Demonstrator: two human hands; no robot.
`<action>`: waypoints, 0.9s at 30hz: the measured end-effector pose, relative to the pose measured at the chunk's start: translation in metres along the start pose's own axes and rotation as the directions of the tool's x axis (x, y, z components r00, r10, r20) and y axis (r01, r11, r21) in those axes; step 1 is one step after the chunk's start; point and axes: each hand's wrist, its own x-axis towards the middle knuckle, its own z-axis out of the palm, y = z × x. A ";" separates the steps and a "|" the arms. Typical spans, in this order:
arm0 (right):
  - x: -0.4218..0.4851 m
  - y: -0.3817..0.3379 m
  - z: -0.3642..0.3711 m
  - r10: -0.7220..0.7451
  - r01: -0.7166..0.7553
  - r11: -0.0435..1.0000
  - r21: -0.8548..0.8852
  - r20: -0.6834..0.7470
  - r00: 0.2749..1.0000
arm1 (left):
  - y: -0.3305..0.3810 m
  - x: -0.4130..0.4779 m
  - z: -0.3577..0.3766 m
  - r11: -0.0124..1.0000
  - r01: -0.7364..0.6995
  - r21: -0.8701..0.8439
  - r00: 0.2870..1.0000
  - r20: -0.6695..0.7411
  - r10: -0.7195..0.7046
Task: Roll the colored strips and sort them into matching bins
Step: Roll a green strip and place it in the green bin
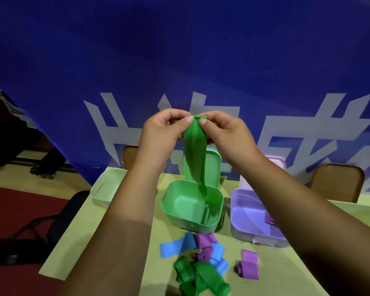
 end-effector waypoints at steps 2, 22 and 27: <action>0.001 0.000 0.002 -0.005 0.005 1.000 -0.009 -0.002 1.000 | -0.001 0.001 -0.001 1.000 0.002 -0.017 1.000 0.003 -0.002; 0.021 -0.008 0.011 -0.038 0.040 0.998 -0.048 0.044 0.998 | 0.005 0.008 -0.010 0.994 0.032 -0.109 0.999 -0.015 -0.034; 0.020 -0.008 0.012 -0.031 0.035 0.998 -0.057 0.059 0.998 | 0.004 0.007 -0.011 0.994 0.040 -0.105 0.999 -0.022 -0.043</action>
